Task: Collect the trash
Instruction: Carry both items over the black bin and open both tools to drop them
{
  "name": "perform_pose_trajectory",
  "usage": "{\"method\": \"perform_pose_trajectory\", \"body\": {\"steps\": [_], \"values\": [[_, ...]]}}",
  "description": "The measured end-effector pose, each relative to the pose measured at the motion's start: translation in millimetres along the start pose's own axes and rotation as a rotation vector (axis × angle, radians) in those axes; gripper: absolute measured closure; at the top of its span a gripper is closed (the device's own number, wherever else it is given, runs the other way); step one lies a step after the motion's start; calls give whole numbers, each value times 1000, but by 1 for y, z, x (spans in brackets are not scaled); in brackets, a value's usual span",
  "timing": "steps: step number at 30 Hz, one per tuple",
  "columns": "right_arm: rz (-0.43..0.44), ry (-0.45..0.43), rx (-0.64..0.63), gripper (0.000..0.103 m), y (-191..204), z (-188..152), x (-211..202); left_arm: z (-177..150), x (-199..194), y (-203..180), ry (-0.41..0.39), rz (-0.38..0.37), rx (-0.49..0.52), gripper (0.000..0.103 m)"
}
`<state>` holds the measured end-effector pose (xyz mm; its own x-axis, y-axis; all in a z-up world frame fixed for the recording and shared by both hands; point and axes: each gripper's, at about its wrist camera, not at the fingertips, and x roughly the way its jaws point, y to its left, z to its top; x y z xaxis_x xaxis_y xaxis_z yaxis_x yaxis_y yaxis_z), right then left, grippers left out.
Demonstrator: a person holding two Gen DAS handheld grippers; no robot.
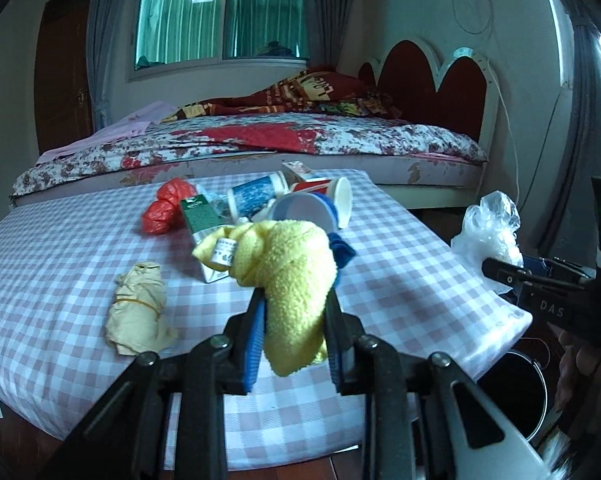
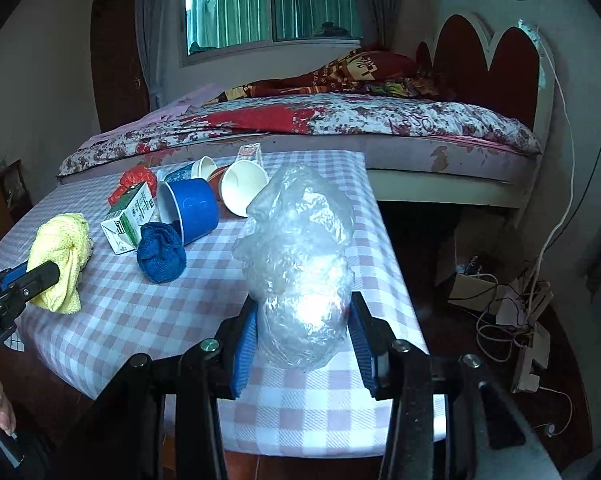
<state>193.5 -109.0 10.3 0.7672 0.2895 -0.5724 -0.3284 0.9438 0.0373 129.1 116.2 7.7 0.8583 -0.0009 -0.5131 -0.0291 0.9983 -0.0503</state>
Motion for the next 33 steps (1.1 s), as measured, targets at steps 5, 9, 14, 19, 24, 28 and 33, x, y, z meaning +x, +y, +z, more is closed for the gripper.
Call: {"method": "perform_pose_trajectory", "body": {"steps": [5, 9, 14, 19, 24, 28, 33], "values": [[-68, -13, 11, 58, -37, -10, -33, -2, -11, -40, -6, -95, 52, 75], [-125, -8, 27, 58, -65, -25, -56, -6, -18, -75, -3, -167, 101, 75], [-189, 13, 29, 58, -88, -47, -76, -14, -23, -117, 10, -277, 148, 75], [-236, 45, 52, 58, -115, -71, -92, -26, -26, -161, 37, -376, 216, 75], [-250, 91, 91, 58, -141, -99, -102, -39, -28, -201, 72, -469, 270, 75], [-242, 142, 119, 58, -159, -120, -104, -53, -23, -230, 129, -550, 326, 75], [-238, 200, 140, 58, -177, -146, -103, -71, -12, -257, 183, -597, 373, 75]]}}
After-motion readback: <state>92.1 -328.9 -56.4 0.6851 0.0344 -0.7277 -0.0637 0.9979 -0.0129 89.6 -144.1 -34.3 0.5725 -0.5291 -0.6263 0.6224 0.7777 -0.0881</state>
